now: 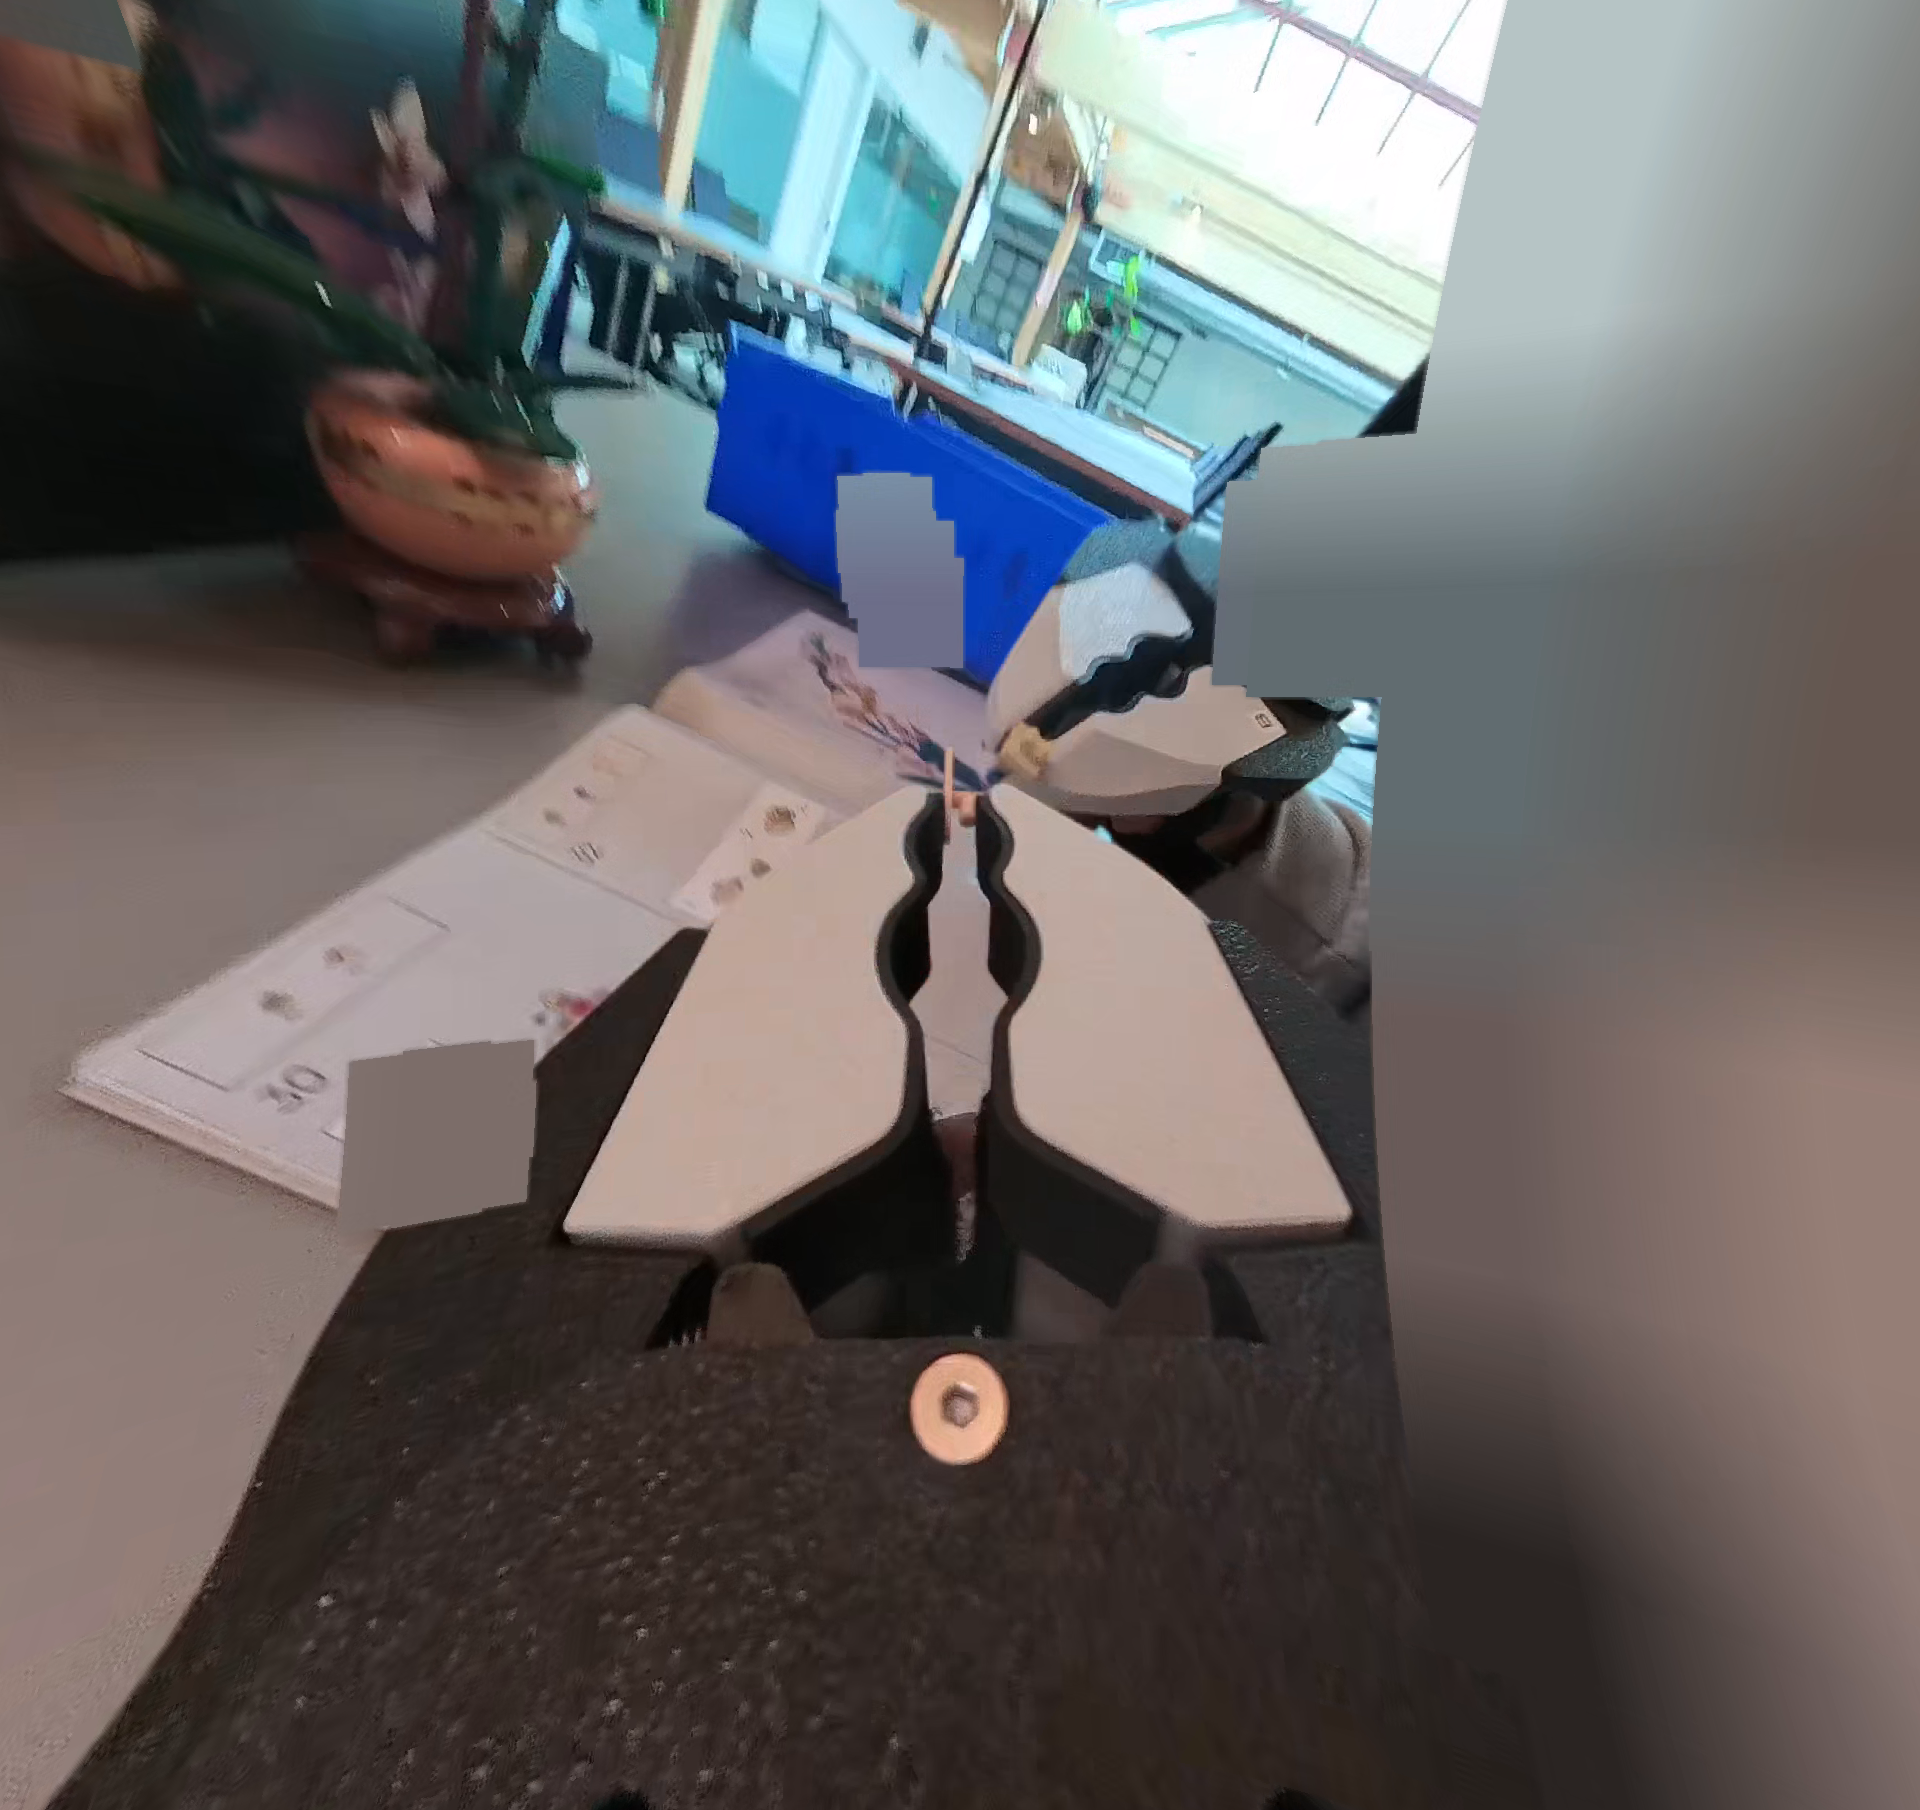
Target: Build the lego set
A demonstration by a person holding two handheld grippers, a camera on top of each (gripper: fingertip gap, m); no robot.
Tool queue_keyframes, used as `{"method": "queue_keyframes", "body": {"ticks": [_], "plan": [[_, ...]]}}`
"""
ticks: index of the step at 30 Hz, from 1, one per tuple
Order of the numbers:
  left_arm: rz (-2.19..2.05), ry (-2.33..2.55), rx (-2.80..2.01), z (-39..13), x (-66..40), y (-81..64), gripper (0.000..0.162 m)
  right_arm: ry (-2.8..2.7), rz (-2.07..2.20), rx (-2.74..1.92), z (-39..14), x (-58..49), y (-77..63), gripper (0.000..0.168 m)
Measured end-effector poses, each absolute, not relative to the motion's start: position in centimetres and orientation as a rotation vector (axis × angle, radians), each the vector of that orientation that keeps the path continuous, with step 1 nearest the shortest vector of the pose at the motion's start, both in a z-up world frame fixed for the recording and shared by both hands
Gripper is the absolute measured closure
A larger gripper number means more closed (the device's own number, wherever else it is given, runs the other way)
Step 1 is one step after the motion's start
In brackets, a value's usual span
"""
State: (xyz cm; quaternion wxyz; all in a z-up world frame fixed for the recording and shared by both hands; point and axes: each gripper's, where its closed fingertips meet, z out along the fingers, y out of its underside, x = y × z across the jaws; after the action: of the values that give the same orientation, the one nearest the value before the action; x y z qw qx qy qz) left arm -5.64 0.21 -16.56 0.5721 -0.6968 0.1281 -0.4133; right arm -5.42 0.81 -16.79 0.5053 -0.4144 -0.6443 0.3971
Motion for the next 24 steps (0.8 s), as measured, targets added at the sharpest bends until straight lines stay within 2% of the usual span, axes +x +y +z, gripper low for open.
{"method": "queue_keyframes", "body": {"ticks": [9, 24], "plan": [[-1.3, -0.112, -1.642, -16.7, -5.2, 0.7, 0.157, -1.767, 0.146, -0.619, -17.7, -4.6, 2.3, 0.166], [-1.154, -0.133, -1.607, -17.3, -5.3, 0.9, 0.157, -1.743, 0.088, -0.616, -17.6, -5.6, 1.7, 0.166]]}}
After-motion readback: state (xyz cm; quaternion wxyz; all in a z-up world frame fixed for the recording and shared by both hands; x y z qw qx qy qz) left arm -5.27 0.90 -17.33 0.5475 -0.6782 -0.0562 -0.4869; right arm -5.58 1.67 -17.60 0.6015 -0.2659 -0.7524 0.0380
